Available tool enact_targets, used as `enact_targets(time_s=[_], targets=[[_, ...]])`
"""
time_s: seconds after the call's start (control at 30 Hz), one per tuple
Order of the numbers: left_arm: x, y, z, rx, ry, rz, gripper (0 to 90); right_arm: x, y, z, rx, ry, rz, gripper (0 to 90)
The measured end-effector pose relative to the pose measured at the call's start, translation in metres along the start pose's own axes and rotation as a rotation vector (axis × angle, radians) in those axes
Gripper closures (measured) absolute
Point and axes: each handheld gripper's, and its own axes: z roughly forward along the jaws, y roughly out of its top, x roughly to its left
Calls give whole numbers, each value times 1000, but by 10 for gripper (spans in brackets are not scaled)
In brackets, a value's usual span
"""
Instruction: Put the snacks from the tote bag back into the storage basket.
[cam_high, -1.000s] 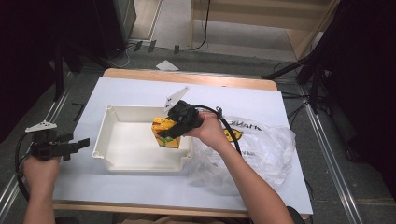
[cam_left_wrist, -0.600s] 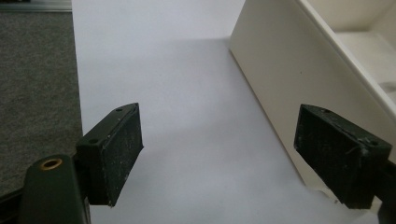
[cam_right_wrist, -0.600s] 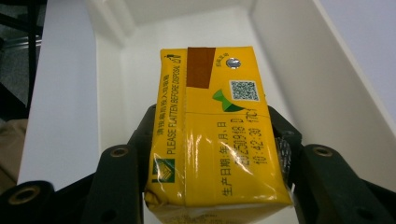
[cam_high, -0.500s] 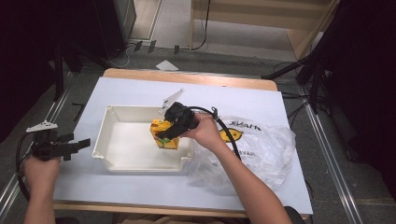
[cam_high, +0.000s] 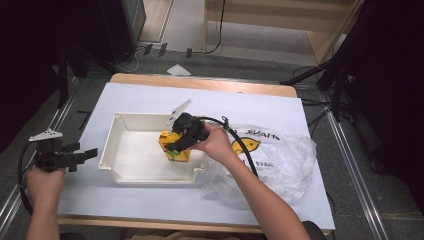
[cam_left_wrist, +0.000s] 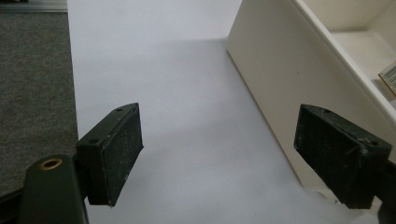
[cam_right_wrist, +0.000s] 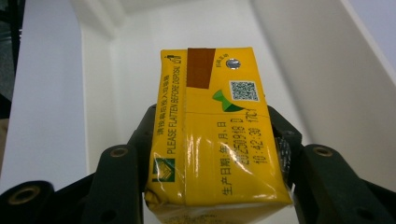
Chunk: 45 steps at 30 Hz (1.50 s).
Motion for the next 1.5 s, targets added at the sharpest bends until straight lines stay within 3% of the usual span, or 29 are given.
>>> enact_targets(time_s=[0.23, 1.1, 1.5], targets=[[1, 0, 0, -3, -6, 0, 164, -1, -3, 6, 9, 13, 10, 521], [1, 0, 0, 2, -3, -1, 165, -8, -12, 1, 32, 42, 16, 514], [2, 0, 0, -1, -3, -3, 165, -9, -18, -1, 39, 44, -5, 514]])
